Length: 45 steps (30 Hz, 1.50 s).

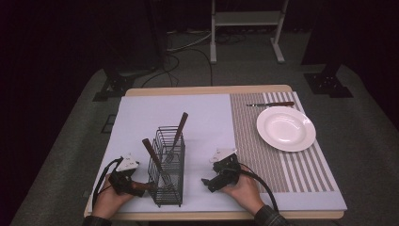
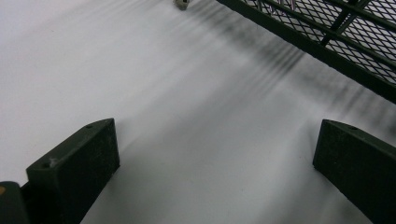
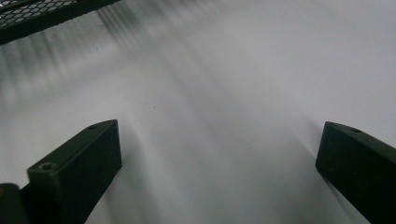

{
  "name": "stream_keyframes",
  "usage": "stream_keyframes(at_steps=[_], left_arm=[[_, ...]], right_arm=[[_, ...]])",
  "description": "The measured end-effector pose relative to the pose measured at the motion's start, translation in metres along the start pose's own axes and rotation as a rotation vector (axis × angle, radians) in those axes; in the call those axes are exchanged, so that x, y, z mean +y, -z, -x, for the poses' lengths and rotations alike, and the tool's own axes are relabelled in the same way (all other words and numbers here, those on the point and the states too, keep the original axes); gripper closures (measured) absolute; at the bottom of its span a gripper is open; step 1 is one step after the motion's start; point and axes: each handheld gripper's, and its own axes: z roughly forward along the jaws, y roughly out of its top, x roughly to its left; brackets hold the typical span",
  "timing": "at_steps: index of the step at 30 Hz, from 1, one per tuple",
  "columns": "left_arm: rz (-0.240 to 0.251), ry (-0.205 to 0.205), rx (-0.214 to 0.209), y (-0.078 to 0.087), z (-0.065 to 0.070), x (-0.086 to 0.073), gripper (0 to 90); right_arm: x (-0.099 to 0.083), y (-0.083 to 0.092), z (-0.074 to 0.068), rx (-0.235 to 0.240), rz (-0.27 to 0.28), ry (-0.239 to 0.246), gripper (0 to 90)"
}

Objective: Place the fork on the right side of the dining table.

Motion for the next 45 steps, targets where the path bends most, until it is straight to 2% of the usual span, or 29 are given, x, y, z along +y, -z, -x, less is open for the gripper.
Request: stream_keyframes(at_steps=[9,14,20,29,45], left_arm=[[0.001,0.0,0.0,0.0,0.0,0.0,0.0],[0.001,0.0,0.0,0.0,0.0,0.0,0.0],[0.0,-0.001,0.0,0.0,0.0,0.0,0.0],[-0.003,-0.004,0.0,0.0,0.0,0.0,0.0],[-0.003,-0.001,0.0,0.0,0.0,0.0,0.0]], right_arm=[[0.0,0.0,0.0,0.002,-0.003,-0.002,0.0],[0.004,0.003,0.002,0.017,-0.015,-0.028,0.0],[0.013,0.013,0.006,0.028,0.021,-0.033,0.0],[0.025,0.025,0.015,0.049,0.046,-0.041,0.0],[0.049,0.039,0.02,0.077,0.104,-0.034,1.3]])
